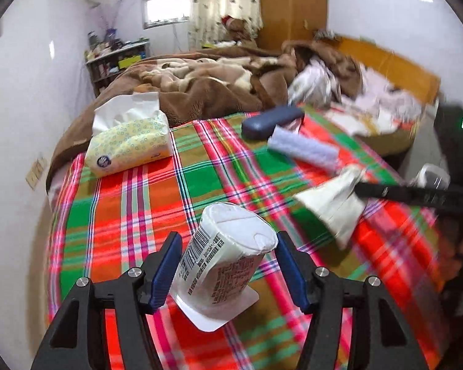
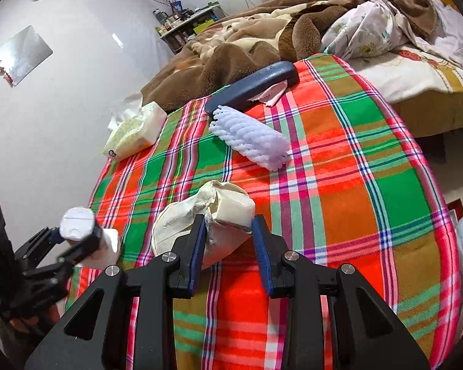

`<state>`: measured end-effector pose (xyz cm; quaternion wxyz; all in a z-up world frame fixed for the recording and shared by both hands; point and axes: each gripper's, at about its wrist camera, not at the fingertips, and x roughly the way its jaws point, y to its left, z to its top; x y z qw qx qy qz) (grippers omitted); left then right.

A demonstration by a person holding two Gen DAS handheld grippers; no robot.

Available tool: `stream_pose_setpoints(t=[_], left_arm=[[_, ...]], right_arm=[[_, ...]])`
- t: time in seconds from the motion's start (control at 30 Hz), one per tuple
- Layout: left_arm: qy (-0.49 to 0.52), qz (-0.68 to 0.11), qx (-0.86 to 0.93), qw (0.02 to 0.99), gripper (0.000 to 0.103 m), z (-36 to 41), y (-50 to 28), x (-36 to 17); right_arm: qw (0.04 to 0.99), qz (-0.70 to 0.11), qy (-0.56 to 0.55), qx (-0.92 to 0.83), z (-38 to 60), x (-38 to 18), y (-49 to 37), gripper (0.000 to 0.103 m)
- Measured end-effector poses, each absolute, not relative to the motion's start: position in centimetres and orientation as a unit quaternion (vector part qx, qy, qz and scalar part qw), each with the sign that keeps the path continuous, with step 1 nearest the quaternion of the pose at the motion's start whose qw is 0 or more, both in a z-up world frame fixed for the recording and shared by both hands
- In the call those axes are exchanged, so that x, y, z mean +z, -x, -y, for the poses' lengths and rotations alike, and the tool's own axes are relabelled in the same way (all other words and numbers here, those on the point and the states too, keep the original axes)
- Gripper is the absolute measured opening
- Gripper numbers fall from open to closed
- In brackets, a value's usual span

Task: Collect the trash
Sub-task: 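Grasp the white labeled paper cup with the left tool while the right tool grasps the white paper bag, then carry the paper cup and paper bag toward the white bin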

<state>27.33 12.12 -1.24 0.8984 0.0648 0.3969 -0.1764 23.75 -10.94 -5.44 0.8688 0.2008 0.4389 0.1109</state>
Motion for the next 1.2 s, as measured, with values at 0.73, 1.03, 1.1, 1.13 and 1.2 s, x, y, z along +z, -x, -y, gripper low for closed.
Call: stream_pose_setpoints(t=[0.73,1.03,1.1,1.13,1.2], left_arm=[[-0.009,-0.347,-0.214,0.913,0.062,-5.9,-18.2,3.4],[-0.031,-0.331,-0.245,0.911,0.062,-0.3,-15.7,4.3],[-0.045,-0.328,-0.251,0.91,0.062,1.4,-15.0,4.5],[-0.049,-0.326,-0.254,0.909,0.062,2.0,-14.8,4.6],[-0.053,-0.327,-0.265,0.906,0.062,3.4,-14.5,4.6]], right_arm=[[0.896,-0.384,-0.2,0.096,16.0,-1.7,-16.8,0.032],[0.907,-0.36,-0.209,0.062,20.6,-0.6,-13.9,0.032],[0.909,-0.354,-0.212,0.054,21.7,-0.4,-13.2,0.032],[0.91,-0.351,-0.214,0.048,22.4,-0.3,-12.8,0.032],[0.912,-0.347,-0.216,0.04,23.0,-0.2,-12.4,0.032]])
